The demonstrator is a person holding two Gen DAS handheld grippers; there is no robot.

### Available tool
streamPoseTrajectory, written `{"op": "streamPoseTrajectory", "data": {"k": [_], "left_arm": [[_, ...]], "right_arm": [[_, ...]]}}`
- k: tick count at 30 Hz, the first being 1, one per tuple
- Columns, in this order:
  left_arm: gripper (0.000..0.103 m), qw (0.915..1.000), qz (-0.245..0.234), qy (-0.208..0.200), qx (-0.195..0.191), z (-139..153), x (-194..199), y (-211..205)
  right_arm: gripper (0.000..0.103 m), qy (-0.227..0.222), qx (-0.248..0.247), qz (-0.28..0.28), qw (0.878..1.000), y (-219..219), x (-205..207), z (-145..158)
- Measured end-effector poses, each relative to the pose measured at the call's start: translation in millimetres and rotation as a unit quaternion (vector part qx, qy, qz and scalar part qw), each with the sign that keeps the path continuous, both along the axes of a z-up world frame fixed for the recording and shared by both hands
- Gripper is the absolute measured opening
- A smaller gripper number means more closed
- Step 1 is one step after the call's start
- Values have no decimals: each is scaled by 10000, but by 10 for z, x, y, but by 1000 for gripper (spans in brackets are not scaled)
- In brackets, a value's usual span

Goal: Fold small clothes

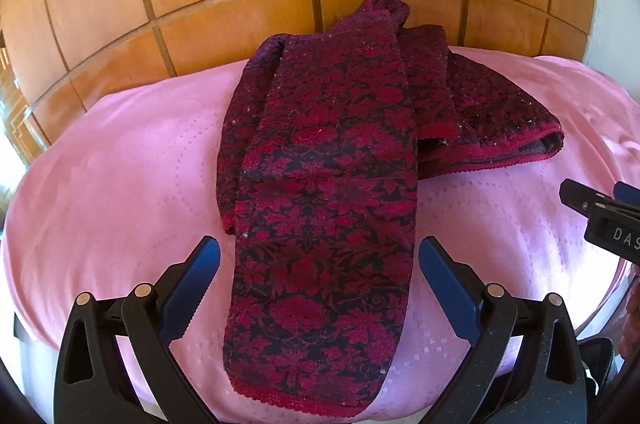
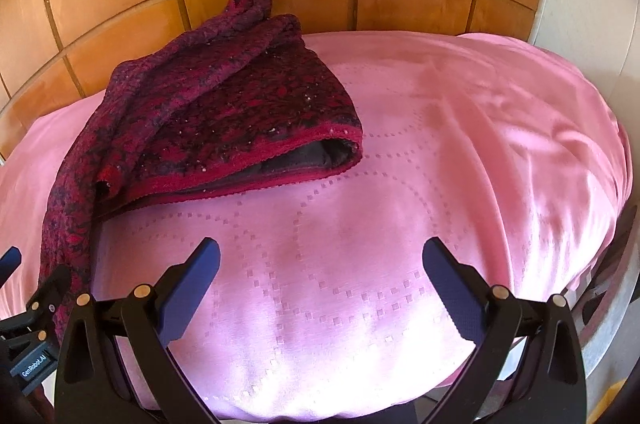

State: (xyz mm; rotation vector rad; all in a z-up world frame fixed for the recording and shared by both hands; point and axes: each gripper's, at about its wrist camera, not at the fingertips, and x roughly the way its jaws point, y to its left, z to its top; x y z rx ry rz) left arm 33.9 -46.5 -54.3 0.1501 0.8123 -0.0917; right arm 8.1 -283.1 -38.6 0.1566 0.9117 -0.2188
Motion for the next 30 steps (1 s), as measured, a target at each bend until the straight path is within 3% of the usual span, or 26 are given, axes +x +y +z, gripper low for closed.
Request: {"op": "streamPoseTrajectory", "data": {"k": [2, 4, 5, 10, 12, 13, 16, 17, 20, 22, 27, 30], "left_arm": [[98, 9999, -102, 5, -18, -16, 5, -25], [87, 9998, -216, 15, 48, -42, 36, -75], [76, 9995, -284, 55, 88, -64, 53, -105], [59, 9978, -571, 288, 147, -217, 108, -196], [42, 9973, -653, 291, 155, -270, 97, -193], [39, 9971, -693, 297, 98, -287, 88, -177], [12, 9964, -748, 223, -332, -212, 73, -48], [8, 9951, -784, 226, -565, -169, 69, 4], [8, 9902, -806, 133, -1135, 13, 65, 190], [8, 9858, -746, 3, -1506, 184, 80, 358], [7, 9779, -395, -430, -2008, 545, 256, 754], [7, 9766, -80, -649, -2049, 691, 463, 994]], "right_arm": [[101, -24, -19, 22, 10000, 7, 13, 11], [101, -50, -56, 25, 10000, 2, 27, 27], [101, -61, -70, 23, 10000, 2, 37, 32], [101, -152, 10, 64, 9999, -50, 138, 100], [100, -208, 130, 173, 9995, -48, 174, 138], [99, -229, 263, 295, 9990, -36, 214, 159], [82, -235, 586, 607, 9962, 29, 343, 193], [74, -224, 733, 692, 9947, 48, 387, 193], [61, -137, 1393, 1009, 9850, 137, 603, 195], [58, -122, 1631, 1245, 9787, 255, 765, 195], [56, 192, 1956, 1782, 9642, 617, 1254, 66], [26, 245, 1767, 1909, 9653, 796, 1434, 59]]}}
